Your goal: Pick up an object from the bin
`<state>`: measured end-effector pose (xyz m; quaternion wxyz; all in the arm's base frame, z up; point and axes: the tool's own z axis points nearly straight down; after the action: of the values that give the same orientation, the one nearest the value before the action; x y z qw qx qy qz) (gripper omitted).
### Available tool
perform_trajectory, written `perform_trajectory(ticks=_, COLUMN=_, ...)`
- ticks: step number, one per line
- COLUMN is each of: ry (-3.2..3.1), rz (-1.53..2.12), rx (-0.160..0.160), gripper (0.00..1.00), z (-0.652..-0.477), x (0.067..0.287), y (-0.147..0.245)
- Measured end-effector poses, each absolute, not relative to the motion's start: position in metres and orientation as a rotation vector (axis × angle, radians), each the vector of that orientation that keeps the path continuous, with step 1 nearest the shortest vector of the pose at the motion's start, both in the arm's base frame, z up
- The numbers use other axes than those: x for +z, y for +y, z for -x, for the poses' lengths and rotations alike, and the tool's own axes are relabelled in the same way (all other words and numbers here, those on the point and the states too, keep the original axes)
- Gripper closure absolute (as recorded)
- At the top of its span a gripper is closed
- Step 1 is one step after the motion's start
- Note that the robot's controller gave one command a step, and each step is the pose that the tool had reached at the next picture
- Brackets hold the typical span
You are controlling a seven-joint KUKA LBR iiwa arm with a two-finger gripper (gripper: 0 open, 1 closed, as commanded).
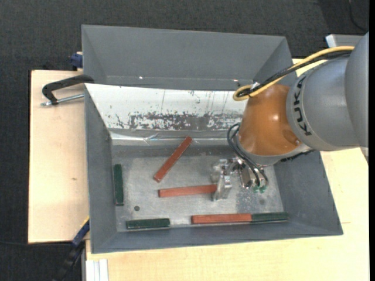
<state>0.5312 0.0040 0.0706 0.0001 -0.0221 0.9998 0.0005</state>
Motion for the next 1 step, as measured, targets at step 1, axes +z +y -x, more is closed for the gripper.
perform_trajectory(ticks=1, ry=3.141, rz=0.07, rx=0.001, gripper=1.0, z=-0.5312, x=0.0706, y=0.004)
